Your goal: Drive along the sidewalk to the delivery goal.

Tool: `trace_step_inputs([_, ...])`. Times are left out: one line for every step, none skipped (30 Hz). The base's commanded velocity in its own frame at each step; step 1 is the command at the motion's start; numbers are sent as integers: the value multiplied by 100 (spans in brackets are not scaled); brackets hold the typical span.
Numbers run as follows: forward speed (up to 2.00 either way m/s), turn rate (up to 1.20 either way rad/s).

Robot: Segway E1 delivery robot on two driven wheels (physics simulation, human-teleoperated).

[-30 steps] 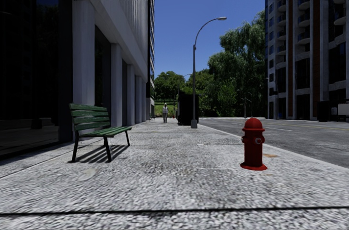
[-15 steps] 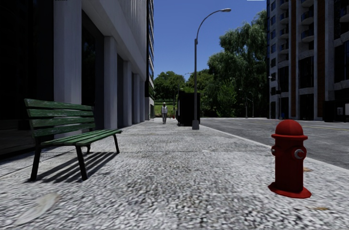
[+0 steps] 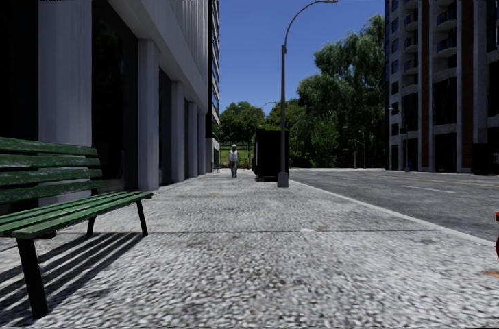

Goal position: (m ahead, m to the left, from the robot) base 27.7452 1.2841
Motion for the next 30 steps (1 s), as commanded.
trace_step_inputs([175, 0])
trace_step_inputs([175, 0])
trace_step_inputs([175, 0])
trace_step_inputs([175, 0])
trace_step_inputs([175, 0])
trace_step_inputs([175, 0])
trace_step_inputs([175, 0])
trace_step_inputs([175, 0])
trace_step_inputs([175, 0])
trace_step_inputs([175, 0])
trace_step_inputs([175, 0])
trace_step_inputs([175, 0])
trace_step_inputs([175, 0])
trace_step_inputs([175, 0])
trace_step_inputs([175, 0])
trace_step_inputs([175, 0])
trace_step_inputs([175, 0])
trace_step_inputs([175, 0])
trace_step_inputs([175, 0])
trace_step_inputs([175, 0])
trace_step_inputs([175, 0])
trace_step_inputs([175, 0])
trace_step_inputs([175, 0])
trace_step_inputs([175, 0])
trace_step_inputs([175, 0])
trace_step_inputs([175, 0])
trace_step_inputs([175, 0])
trace_step_inputs([175, 0])
trace_step_inputs([175, 0])
trace_step_inputs([175, 0])
